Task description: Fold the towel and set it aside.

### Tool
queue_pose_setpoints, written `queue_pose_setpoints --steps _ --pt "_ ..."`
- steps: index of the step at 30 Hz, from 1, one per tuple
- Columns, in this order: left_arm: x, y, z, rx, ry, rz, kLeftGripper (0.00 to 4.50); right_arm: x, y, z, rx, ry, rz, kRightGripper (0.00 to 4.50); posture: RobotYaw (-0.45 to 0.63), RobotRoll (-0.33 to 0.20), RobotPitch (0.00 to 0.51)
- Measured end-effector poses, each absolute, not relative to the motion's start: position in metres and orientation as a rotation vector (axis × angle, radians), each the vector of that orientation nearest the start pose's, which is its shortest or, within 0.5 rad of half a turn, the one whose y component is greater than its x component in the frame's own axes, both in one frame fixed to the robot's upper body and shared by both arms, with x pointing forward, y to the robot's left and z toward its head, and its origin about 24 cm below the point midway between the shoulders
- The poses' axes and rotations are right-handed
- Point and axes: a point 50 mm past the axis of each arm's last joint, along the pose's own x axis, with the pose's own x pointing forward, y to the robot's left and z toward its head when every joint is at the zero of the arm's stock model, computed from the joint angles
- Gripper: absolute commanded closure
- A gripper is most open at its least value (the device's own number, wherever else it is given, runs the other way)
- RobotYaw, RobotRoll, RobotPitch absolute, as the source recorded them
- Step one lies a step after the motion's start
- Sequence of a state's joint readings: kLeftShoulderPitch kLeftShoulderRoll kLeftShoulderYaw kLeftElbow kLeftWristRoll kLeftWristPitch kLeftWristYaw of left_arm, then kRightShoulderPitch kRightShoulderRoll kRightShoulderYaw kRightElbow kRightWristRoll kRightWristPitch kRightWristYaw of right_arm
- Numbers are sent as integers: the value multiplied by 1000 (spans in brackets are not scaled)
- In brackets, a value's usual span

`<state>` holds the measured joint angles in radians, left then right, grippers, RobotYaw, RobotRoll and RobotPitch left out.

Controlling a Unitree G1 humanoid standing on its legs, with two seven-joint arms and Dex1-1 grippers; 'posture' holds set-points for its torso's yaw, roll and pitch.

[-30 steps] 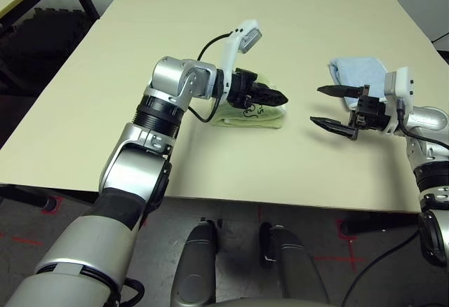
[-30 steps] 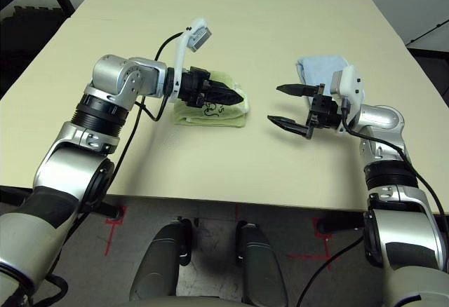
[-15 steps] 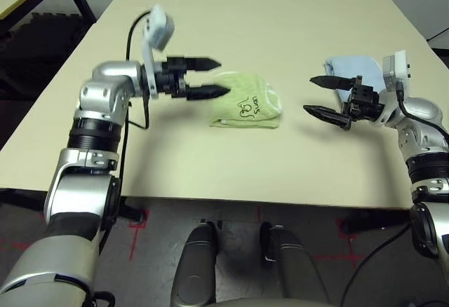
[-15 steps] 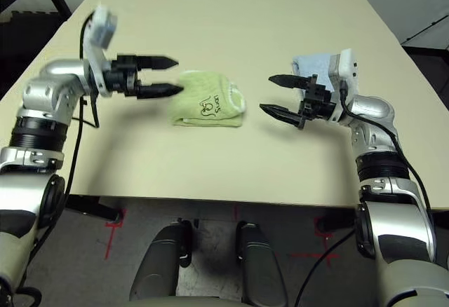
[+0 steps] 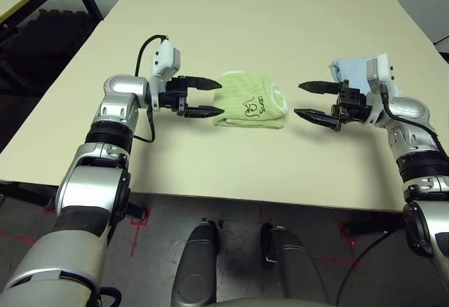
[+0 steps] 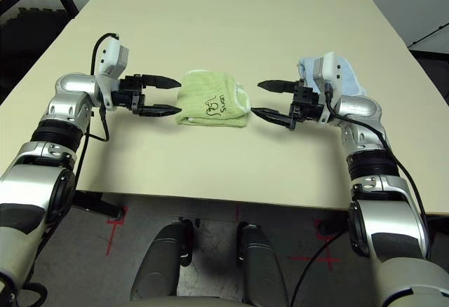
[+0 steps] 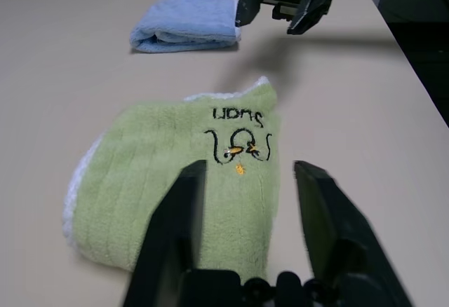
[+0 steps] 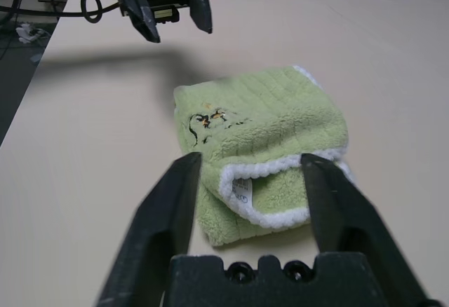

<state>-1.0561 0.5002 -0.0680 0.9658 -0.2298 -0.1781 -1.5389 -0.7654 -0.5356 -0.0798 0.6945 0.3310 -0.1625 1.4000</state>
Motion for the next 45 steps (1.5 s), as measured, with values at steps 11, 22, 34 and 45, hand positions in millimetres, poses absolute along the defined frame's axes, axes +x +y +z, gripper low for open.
queue_pose_setpoints --steps 11,22,34,45 --pt "367 179 197 401 -61 -1425 4500 342 -216 168 -293 -180 1200 4478 104 0 149" --pt "373 181 196 352 -43 -1346 4500 348 -201 171 -251 -224 1197 4478 86 0 149" --pt "391 149 188 366 29 -1223 4500 379 -132 167 -283 -135 1187 4478 117 0 157" --pt "381 157 142 365 180 -1228 4500 370 -157 117 -253 16 1107 4478 113 0 172"
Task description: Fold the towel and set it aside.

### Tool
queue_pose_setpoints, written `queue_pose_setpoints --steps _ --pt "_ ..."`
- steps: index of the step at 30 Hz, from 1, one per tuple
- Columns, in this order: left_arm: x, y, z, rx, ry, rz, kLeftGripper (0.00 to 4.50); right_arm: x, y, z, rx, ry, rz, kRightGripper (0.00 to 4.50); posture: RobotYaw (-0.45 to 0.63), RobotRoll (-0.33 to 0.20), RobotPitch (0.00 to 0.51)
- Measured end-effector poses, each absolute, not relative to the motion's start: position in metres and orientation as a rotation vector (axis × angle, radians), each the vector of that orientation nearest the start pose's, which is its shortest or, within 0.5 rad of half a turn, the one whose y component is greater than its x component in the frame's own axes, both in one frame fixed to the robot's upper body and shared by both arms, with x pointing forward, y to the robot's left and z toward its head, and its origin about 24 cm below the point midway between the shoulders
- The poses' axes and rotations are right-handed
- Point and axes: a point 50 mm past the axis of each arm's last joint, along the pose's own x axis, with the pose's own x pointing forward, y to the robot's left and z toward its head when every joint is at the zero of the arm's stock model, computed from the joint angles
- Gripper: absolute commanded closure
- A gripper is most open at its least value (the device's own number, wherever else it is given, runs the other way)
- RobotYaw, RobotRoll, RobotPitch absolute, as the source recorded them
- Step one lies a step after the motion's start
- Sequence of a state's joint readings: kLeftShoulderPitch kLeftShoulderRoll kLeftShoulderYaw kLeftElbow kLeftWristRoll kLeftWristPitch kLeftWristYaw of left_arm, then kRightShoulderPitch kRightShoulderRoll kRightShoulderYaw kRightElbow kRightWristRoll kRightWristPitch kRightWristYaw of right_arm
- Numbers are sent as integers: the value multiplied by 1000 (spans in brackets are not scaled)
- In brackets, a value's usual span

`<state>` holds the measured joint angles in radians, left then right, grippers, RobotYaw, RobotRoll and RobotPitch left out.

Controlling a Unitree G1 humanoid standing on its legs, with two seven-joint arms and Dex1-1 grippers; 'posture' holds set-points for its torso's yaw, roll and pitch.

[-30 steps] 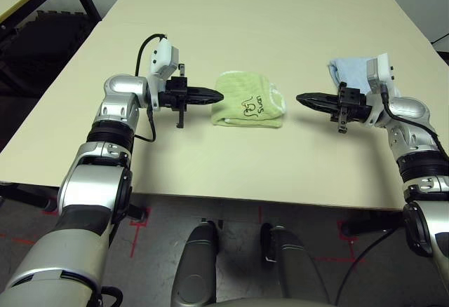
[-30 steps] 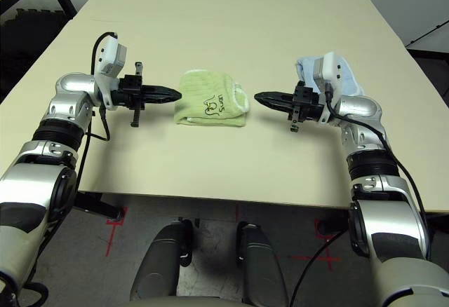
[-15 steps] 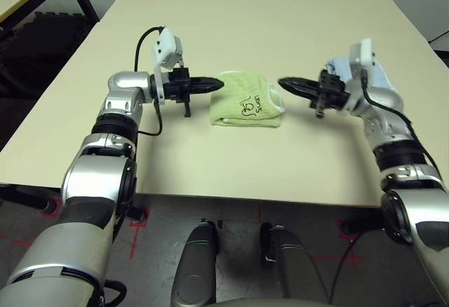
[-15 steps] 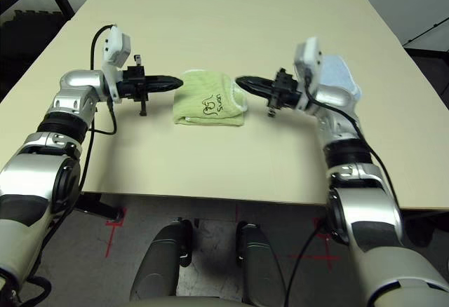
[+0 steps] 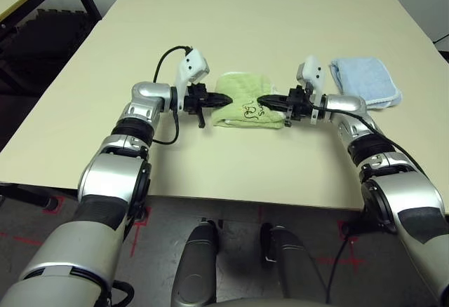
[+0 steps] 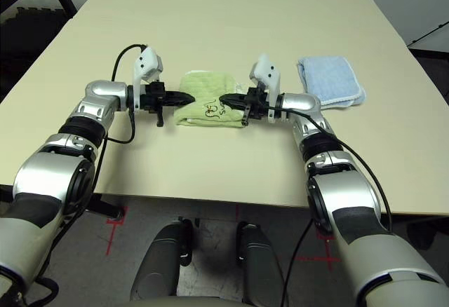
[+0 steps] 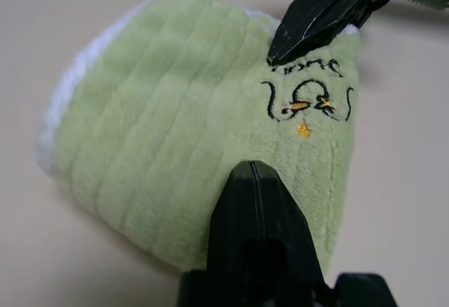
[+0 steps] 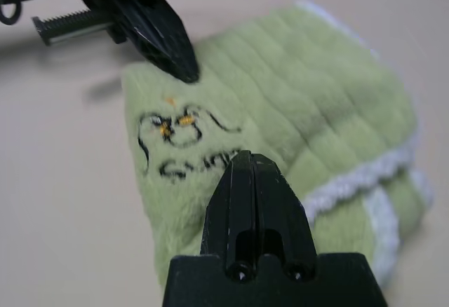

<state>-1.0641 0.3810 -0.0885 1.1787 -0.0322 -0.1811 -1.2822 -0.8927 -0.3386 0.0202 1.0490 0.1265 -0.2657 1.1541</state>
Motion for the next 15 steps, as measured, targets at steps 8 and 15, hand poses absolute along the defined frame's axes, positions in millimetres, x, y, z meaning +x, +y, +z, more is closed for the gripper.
queue_pose_setpoints --steps 8,15 --pt "379 165 141 379 181 -1206 4500 363 -165 109 -227 -5 1077 4478 107 0 167" --pt "389 159 181 335 7 -1179 4500 365 -170 132 -174 -90 1082 4478 106 0 167"
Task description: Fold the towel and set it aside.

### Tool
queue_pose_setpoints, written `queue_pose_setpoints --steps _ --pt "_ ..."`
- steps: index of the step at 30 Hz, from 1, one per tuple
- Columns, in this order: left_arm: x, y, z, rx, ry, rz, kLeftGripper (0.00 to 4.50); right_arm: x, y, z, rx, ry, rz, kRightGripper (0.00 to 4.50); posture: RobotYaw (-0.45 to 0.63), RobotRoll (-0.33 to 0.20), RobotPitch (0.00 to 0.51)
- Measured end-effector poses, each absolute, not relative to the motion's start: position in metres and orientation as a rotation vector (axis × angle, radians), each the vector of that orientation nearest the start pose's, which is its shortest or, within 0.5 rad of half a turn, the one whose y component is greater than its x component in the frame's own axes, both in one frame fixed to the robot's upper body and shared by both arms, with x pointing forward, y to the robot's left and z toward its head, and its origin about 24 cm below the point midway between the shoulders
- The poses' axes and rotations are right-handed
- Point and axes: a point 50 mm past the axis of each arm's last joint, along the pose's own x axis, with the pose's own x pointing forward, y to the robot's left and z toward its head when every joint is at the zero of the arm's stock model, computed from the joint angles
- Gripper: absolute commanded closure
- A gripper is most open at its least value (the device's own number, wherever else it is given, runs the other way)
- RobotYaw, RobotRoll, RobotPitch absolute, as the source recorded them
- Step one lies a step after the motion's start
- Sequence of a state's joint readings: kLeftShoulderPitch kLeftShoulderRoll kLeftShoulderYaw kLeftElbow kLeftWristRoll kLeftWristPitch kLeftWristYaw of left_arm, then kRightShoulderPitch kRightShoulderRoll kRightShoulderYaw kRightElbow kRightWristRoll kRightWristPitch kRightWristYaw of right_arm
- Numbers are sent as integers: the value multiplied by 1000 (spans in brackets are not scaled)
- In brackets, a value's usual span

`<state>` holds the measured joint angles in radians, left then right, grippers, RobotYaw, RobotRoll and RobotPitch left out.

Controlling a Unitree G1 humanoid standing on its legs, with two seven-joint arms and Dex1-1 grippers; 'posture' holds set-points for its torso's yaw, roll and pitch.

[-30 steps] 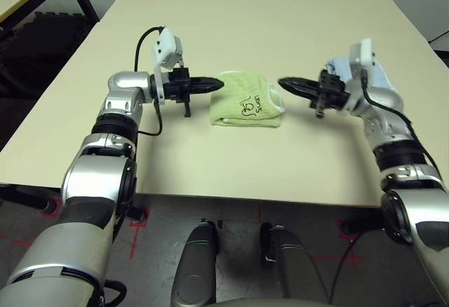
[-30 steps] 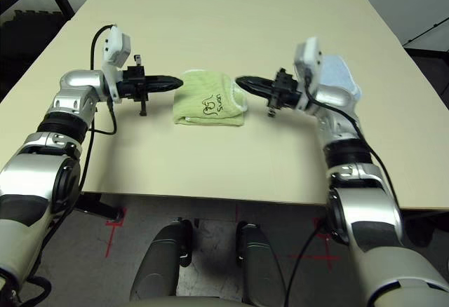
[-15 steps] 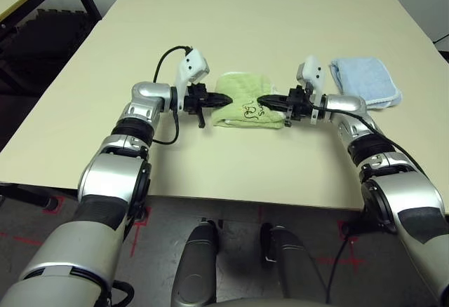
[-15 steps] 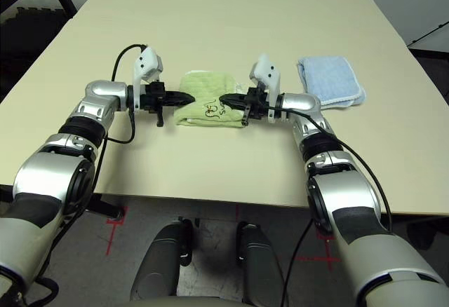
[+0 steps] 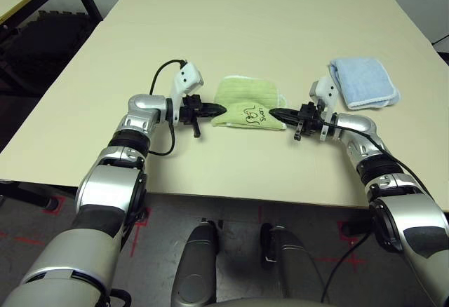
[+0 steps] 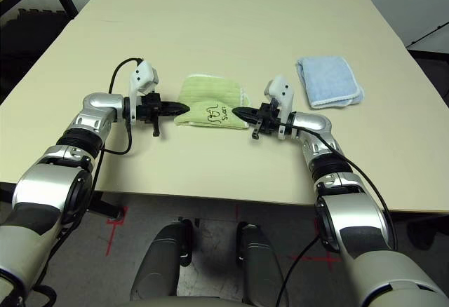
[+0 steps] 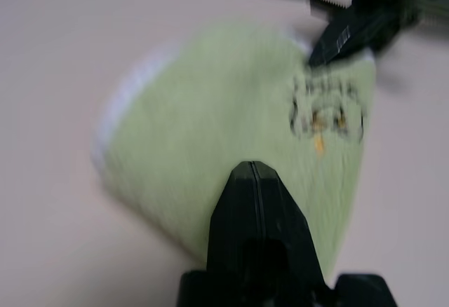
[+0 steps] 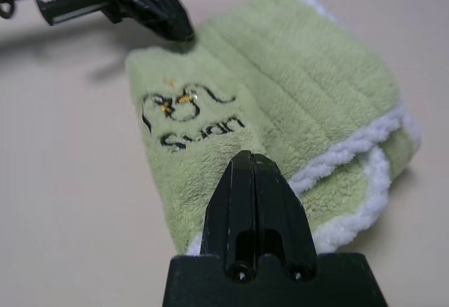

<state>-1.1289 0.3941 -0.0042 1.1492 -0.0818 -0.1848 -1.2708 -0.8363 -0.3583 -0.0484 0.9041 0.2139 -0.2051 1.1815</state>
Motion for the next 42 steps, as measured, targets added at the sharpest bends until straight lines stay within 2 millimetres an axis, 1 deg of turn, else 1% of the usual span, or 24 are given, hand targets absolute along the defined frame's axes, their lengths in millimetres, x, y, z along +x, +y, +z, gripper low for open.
queue_pose_setpoints --steps 2,4,5,7,9,12,14,17,20,22,23,25,28,31,35,37,38,40,42 --pt "391 152 201 303 -92 -1190 4500 370 -170 152 -141 -160 1064 4478 105 0 166" --pt "392 143 216 283 -167 -1197 4500 374 -168 171 -131 -221 1031 4478 105 0 166" --pt "393 140 219 276 -184 -1186 4500 377 -163 177 -122 -242 1006 4478 102 0 167" --pt "395 134 220 264 -195 -1167 4500 380 -153 179 -109 -255 974 4478 102 0 167" --pt "396 131 216 256 -182 -1137 4500 383 -142 175 -94 -240 945 4478 98 0 168" --pt "401 131 202 252 -111 -1054 4500 390 -127 167 -90 -194 892 4478 97 0 167" --pt "402 128 185 254 -51 -1003 4500 393 -121 162 -98 -171 862 4478 96 0 167" --pt "401 130 159 231 27 -937 4500 395 -117 151 -101 -129 830 4478 95 0 168" --pt "404 135 152 225 70 -836 4500 393 -114 132 -98 -72 780 4478 96 0 169" --pt "406 138 149 225 86 -777 4500 391 -114 119 -95 -36 754 4478 93 0 171" --pt "406 139 147 226 95 -754 4500 390 -115 116 -96 -30 746 4478 91 0 171" --pt "406 141 143 223 103 -726 4500 390 -115 116 -109 -34 741 4478 89 0 171" --pt "406 142 143 220 101 -729 4500 389 -116 113 -111 -29 746 4478 89 0 169" --pt "405 143 144 207 98 -757 4500 387 -117 110 -111 -26 755 4478 90 0 167" --pt "403 148 147 212 101 -815 4500 387 -122 116 -112 -48 771 4478 90 0 167" --pt "401 153 152 208 91 -864 4500 387 -130 124 -99 -79 799 4478 87 0 166" --pt "400 155 157 198 74 -903 4500 386 -136 131 -83 -109 817 4478 84 0 166" --pt "398 159 173 199 19 -985 4500 385 -153 153 -97 -190 856 4478 79 0 166" --pt "396 167 192 251 -44 -1031 4500 380 -172 177 -146 -260 902 4478 73 0 165"
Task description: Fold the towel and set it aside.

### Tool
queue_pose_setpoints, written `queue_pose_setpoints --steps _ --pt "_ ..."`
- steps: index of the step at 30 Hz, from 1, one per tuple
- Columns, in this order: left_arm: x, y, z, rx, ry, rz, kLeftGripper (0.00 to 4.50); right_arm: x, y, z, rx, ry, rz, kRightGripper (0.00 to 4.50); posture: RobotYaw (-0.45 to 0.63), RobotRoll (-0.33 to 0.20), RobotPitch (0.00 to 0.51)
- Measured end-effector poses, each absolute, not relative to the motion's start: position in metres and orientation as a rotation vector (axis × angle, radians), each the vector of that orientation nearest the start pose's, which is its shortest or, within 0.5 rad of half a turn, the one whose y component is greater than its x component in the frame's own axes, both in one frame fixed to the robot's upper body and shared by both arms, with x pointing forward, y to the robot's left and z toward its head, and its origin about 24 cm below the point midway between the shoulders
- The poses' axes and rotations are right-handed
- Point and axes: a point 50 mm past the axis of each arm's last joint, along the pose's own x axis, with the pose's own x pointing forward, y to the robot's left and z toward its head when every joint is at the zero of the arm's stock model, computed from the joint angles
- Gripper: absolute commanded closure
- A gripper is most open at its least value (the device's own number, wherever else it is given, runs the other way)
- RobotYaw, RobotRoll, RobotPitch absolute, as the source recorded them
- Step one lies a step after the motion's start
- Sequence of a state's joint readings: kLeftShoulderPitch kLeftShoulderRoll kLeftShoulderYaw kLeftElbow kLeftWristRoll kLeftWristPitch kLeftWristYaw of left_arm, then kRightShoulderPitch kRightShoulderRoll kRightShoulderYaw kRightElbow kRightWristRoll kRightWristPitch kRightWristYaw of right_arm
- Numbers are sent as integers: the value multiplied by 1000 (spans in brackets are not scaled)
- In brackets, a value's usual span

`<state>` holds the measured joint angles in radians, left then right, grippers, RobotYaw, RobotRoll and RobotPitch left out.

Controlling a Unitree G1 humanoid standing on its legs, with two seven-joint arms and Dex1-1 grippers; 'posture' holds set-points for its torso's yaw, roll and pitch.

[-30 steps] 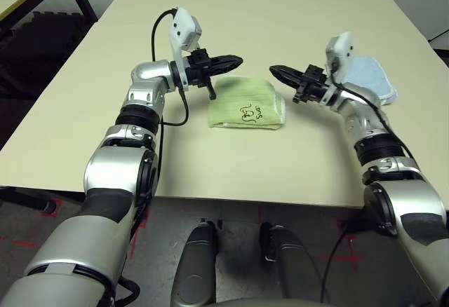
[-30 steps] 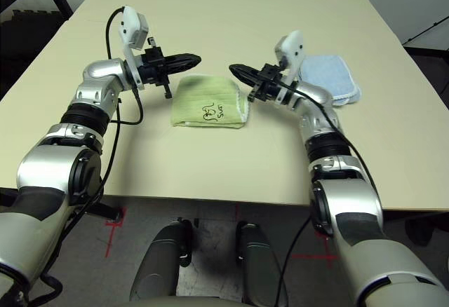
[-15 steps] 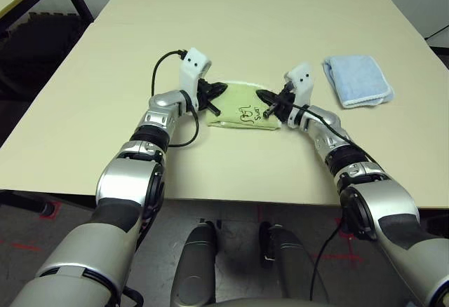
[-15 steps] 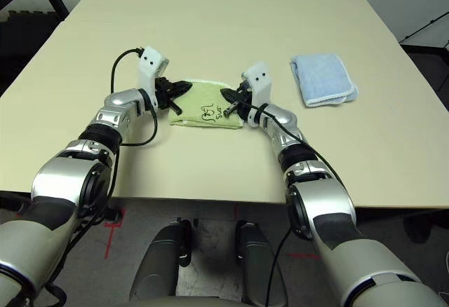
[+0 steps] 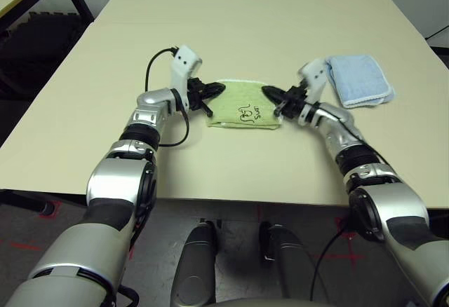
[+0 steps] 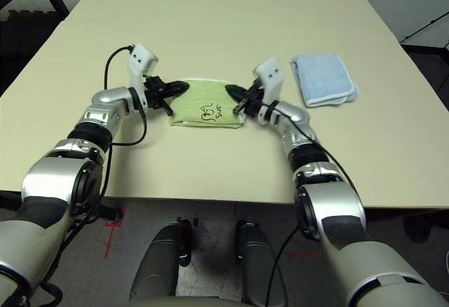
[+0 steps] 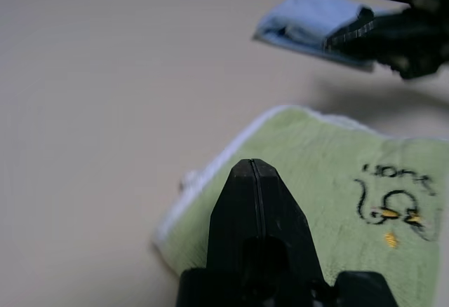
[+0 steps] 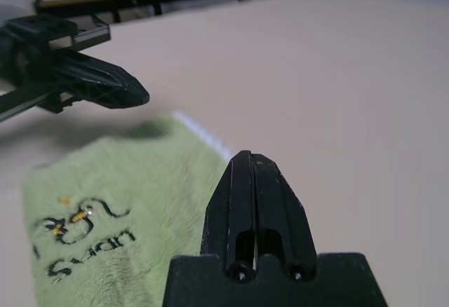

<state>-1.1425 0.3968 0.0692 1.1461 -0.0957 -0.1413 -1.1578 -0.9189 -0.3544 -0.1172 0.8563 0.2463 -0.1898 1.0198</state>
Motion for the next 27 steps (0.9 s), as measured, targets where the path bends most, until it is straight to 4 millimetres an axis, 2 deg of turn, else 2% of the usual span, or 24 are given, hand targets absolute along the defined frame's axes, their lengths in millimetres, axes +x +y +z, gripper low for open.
queue_pose_setpoints --steps 3,7,13,20,24,25,27 --pt "391 179 211 333 -105 -1071 4500 369 -192 199 -213 -323 967 4478 69 0 165" --pt "382 181 220 366 -149 -1204 4500 353 -204 194 -264 -305 1049 4478 70 0 168" --pt "370 193 204 367 -115 -1284 4500 341 -226 176 -262 -217 1020 4478 68 0 167" --pt "367 198 204 394 -96 -1307 4500 325 -249 162 -321 -108 1070 4478 52 0 166" --pt "367 197 201 407 -71 -1327 4500 323 -251 158 -324 -88 1078 4478 52 0 168" --pt "367 196 201 415 -65 -1331 4323 323 -251 158 -324 -89 1078 4497 53 0 168" --pt "367 196 199 442 -35 -1317 3907 323 -251 159 -326 -90 1080 3997 54 0 168"
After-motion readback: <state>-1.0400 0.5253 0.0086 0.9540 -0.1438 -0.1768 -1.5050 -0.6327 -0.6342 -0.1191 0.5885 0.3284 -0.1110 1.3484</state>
